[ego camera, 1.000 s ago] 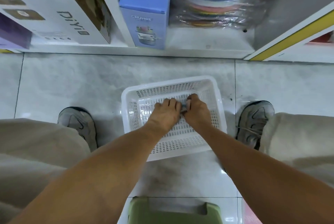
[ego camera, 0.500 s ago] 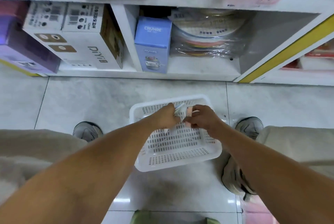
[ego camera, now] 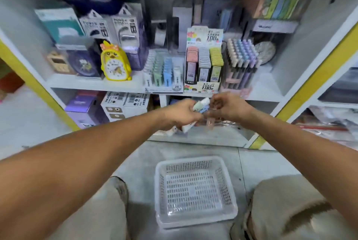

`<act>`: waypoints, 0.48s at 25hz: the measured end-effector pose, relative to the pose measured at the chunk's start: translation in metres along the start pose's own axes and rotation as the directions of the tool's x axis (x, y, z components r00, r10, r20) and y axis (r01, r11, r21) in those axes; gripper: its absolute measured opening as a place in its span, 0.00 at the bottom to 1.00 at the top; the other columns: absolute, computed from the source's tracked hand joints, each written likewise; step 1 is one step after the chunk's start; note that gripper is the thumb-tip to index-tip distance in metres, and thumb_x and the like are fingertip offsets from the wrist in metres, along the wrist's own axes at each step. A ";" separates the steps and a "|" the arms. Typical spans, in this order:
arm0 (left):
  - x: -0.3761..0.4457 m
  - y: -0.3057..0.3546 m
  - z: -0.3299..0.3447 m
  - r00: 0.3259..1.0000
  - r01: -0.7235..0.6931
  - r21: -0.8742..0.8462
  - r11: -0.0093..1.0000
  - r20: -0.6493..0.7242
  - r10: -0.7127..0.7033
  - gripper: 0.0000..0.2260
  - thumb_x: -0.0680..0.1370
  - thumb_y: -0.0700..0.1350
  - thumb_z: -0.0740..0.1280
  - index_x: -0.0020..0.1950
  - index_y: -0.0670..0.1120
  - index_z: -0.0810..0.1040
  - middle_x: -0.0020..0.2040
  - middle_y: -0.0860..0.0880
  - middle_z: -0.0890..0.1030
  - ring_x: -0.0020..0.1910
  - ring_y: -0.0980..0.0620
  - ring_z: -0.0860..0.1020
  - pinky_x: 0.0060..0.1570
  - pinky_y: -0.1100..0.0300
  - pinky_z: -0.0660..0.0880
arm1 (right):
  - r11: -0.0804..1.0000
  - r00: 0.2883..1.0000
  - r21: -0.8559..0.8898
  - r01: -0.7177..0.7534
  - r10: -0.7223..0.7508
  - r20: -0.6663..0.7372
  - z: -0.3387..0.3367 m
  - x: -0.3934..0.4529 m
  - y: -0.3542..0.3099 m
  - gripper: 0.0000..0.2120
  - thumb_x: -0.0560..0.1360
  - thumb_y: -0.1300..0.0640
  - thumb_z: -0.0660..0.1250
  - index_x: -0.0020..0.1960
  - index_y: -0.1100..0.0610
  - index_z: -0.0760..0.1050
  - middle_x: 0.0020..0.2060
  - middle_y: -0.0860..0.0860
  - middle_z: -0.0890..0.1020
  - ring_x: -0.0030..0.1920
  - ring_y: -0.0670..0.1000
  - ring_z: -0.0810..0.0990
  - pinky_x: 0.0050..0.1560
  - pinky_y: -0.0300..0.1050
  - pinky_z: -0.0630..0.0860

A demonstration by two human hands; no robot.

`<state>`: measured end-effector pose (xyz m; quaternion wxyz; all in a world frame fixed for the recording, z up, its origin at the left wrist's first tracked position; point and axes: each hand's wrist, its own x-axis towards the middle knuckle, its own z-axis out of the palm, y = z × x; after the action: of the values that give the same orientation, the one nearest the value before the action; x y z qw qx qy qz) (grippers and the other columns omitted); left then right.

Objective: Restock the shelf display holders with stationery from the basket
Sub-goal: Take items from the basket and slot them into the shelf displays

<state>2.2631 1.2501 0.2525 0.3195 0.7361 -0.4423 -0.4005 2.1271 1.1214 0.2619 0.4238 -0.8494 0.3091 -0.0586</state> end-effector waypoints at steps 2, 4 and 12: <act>-0.009 0.027 -0.028 0.990 -0.009 -0.084 0.996 -0.141 -0.003 0.03 0.76 0.41 0.69 0.48 0.43 0.79 0.34 0.46 0.78 0.28 0.51 0.74 0.22 0.65 0.67 | 0.997 0.994 0.022 0.069 -0.067 -0.082 -0.023 0.005 -0.037 0.07 0.72 0.63 0.77 0.45 0.64 0.80 0.36 0.59 0.83 0.34 0.51 0.81 0.39 0.45 0.82; -0.014 0.052 -0.059 0.956 -0.039 -0.215 0.976 -0.291 -0.025 0.03 0.76 0.40 0.69 0.46 0.41 0.78 0.30 0.46 0.79 0.25 0.50 0.74 0.22 0.66 0.67 | 0.979 0.985 0.153 0.138 -0.119 -0.126 -0.040 0.013 -0.069 0.06 0.73 0.67 0.74 0.47 0.68 0.79 0.38 0.62 0.83 0.34 0.50 0.84 0.36 0.42 0.81; -0.017 0.060 -0.131 0.928 -0.026 -0.546 0.837 -0.325 -0.184 0.02 0.79 0.36 0.64 0.48 0.39 0.71 0.29 0.43 0.77 0.22 0.51 0.71 0.19 0.69 0.59 | 0.966 0.968 -0.124 0.225 -0.236 -0.085 -0.048 0.055 -0.110 0.04 0.73 0.62 0.74 0.45 0.54 0.86 0.42 0.52 0.87 0.48 0.60 0.84 0.53 0.57 0.82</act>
<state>2.3492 1.2567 0.3691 0.5735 0.6949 -0.2127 -0.3782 2.2062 1.1069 0.3669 0.3493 -0.8984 0.2316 -0.1316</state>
